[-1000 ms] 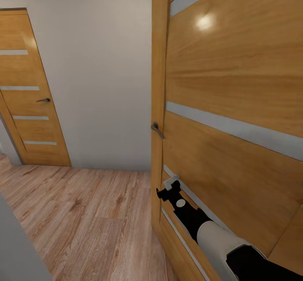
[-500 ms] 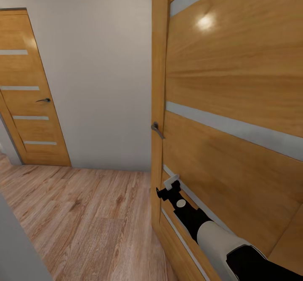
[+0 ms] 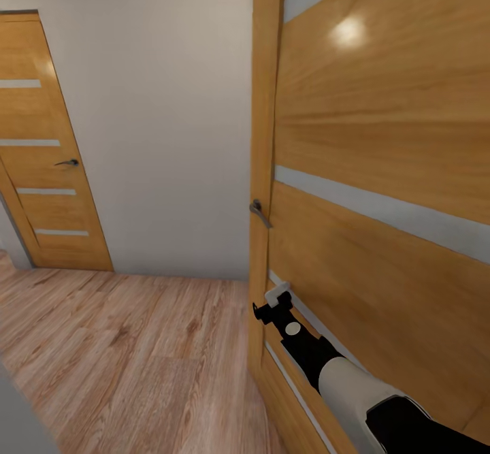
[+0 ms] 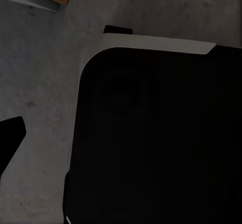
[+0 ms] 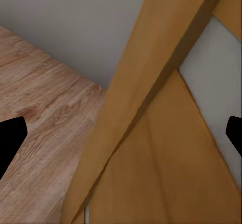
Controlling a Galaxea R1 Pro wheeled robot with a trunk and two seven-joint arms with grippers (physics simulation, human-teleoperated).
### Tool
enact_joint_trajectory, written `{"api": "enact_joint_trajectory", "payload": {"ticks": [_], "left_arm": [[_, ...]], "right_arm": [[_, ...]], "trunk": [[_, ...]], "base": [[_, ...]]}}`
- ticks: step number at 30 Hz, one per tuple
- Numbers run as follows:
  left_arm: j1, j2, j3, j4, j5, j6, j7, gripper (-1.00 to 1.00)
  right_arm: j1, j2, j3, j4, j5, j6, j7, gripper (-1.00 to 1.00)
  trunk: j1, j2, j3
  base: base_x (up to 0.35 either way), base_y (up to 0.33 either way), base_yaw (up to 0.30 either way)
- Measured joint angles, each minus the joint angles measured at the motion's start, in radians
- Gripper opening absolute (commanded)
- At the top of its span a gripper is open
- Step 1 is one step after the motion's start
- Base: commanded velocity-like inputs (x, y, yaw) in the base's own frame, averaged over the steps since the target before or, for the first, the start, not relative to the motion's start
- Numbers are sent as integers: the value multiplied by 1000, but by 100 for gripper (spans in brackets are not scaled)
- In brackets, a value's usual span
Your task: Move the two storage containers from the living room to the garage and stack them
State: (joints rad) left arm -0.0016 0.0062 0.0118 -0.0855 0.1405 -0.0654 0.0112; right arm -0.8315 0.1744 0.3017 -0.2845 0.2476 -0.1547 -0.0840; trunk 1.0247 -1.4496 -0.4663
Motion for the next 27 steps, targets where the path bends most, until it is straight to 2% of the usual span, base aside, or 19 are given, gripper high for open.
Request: {"api": "enact_joint_trajectory", "payload": {"ticks": [18, 23, 27], "left_arm": [[0, 0, 0, 0, 0, 0, 0, 100], [0, 1, 0, 0, 0, 0, 0, 100], [0, 1, 0, 0, 0, 0, 0, 100]], "right_arm": [[0, -1, -1, -1, -2, -1, -8, 100], [0, -32, -2, -1, -2, -4, -13, 100], [0, -62, -29, -1, -2, -7, -18, 100]], "trunk": [[0, 0, 0], [0, 0, 0], [0, 0, 0]], "base": [[20, 0, 0], [0, 0, 0], [0, 0, 0]]}}
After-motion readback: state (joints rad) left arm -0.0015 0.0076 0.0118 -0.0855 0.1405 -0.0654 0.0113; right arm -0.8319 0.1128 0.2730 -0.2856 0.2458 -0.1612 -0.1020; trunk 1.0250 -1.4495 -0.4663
